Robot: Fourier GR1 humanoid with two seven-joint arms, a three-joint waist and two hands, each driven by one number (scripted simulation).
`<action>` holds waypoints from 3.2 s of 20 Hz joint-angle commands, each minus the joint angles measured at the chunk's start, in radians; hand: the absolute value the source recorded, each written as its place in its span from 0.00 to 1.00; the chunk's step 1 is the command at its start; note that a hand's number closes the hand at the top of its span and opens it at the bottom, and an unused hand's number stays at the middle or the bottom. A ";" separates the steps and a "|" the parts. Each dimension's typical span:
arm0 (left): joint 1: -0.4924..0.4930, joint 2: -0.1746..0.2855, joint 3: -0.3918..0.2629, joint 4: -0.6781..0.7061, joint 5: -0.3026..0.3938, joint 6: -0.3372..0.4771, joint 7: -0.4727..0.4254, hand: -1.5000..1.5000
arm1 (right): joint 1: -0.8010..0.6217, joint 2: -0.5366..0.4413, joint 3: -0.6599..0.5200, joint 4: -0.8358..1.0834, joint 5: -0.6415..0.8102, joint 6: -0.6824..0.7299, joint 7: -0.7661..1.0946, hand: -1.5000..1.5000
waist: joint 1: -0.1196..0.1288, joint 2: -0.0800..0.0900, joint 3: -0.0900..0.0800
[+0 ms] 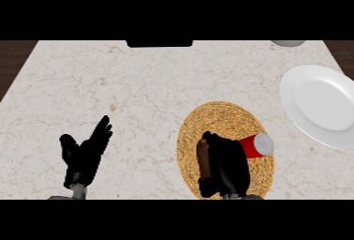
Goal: Pick the sweet potato from the placemat and place it in the plate
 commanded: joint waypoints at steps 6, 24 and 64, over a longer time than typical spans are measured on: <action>0.042 0.016 0.004 -0.040 0.009 -0.018 0.032 0.50 | 0.135 -0.082 -0.048 -0.311 0.087 -0.358 -0.083 1.00 | 0.003 0.004 -0.003; -0.004 -0.016 0.019 0.008 -0.013 -0.030 0.032 0.50 | 0.176 -0.286 -0.634 -0.094 -0.633 -0.749 -0.566 1.00 | 0.017 0.011 -0.003; -0.014 -0.054 0.006 -0.004 -0.060 -0.036 0.029 0.50 | -0.474 -0.605 -1.238 1.394 -1.110 -0.235 -1.478 0.00 | 0.060 0.031 0.004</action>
